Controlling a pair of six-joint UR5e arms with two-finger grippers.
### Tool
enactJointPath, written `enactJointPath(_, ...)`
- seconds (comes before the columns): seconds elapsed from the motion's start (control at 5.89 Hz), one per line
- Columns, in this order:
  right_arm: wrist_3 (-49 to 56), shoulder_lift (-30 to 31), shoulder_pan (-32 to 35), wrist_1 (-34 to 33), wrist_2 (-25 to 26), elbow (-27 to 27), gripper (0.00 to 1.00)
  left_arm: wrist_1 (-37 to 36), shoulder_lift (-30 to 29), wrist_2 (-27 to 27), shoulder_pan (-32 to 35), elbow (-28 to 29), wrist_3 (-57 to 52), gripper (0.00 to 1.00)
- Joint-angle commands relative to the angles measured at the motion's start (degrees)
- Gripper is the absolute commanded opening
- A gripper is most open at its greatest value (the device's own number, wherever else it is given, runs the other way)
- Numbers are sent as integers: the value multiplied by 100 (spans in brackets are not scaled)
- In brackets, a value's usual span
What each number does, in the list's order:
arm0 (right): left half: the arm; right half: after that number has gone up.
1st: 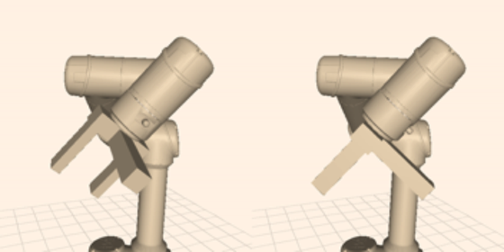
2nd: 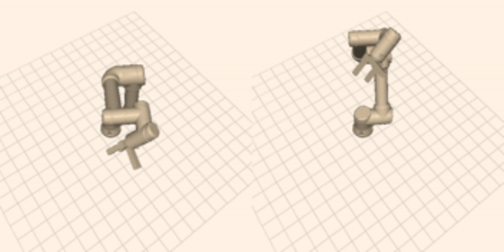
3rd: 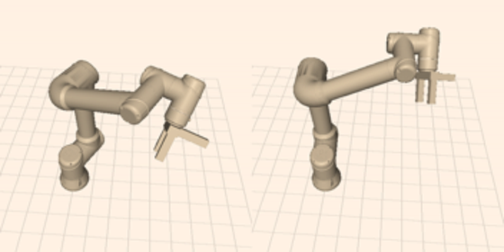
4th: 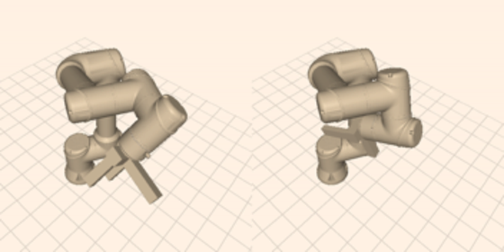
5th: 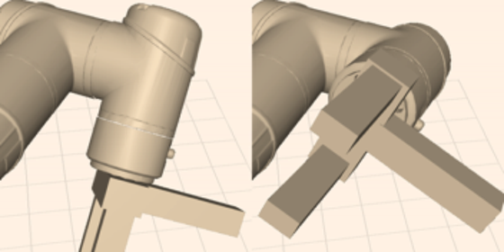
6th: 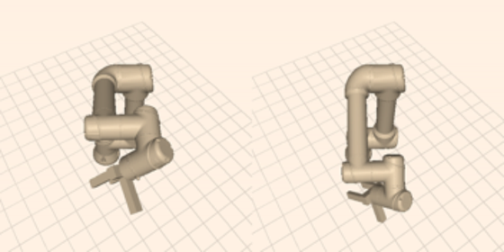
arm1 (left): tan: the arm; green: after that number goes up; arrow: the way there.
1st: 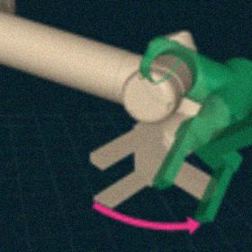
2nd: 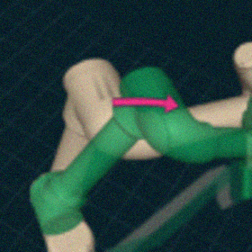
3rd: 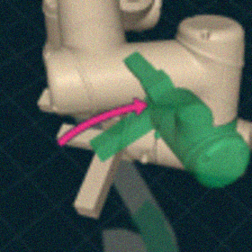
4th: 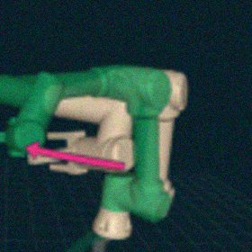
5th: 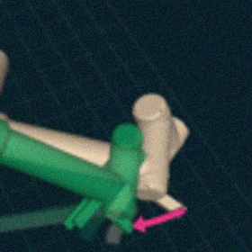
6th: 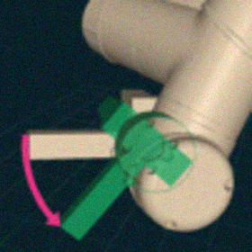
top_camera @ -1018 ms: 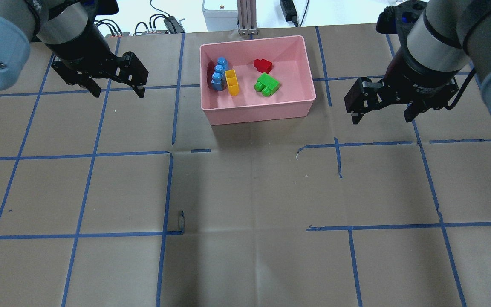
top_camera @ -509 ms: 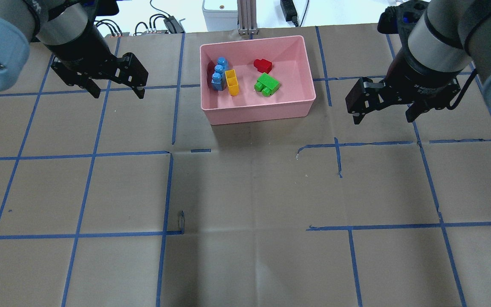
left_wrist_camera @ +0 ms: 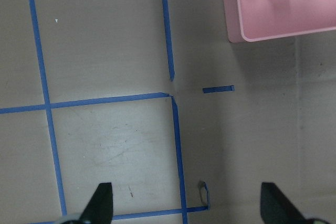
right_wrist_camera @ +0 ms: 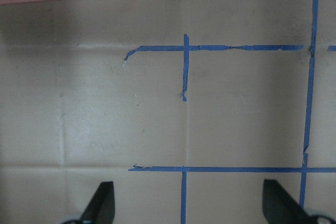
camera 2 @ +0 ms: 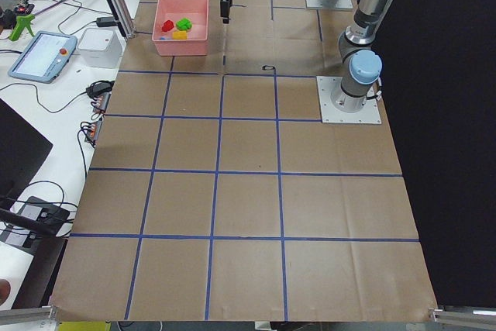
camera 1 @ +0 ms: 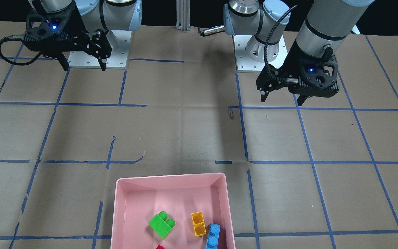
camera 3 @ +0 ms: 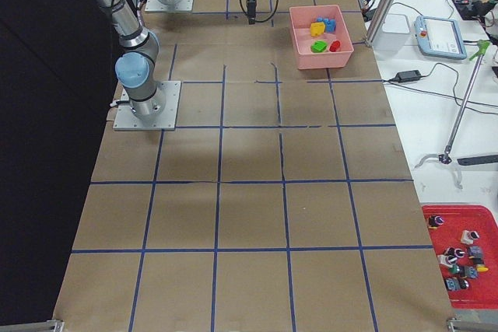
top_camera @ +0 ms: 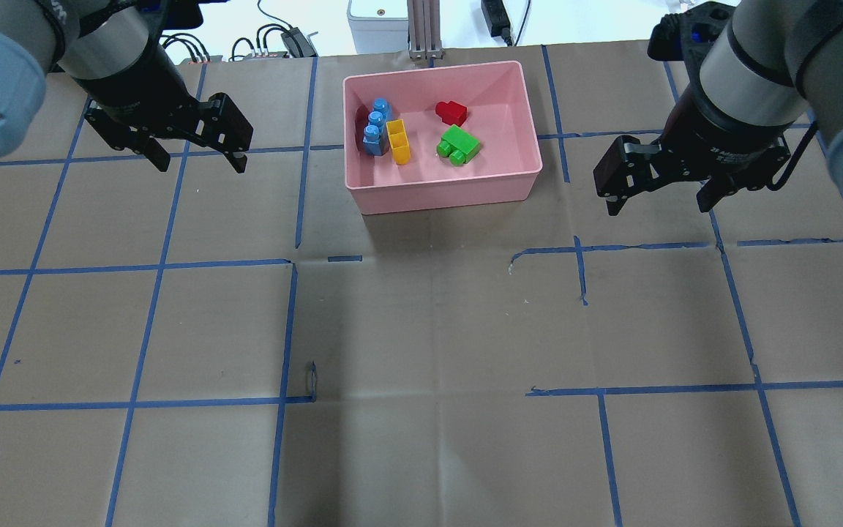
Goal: Put all blocks into box
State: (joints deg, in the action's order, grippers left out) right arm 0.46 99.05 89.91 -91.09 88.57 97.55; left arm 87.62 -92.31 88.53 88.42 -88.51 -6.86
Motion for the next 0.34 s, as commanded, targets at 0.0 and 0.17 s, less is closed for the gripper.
enactJointPath(0.0, 6, 9, 0, 30, 2, 9, 100, 1, -33, 6, 0, 0, -9, 99)
enactJointPath(0.17, 6, 9, 0, 30, 2, 0, 100, 1, -59, 6, 0, -9, -9, 99)
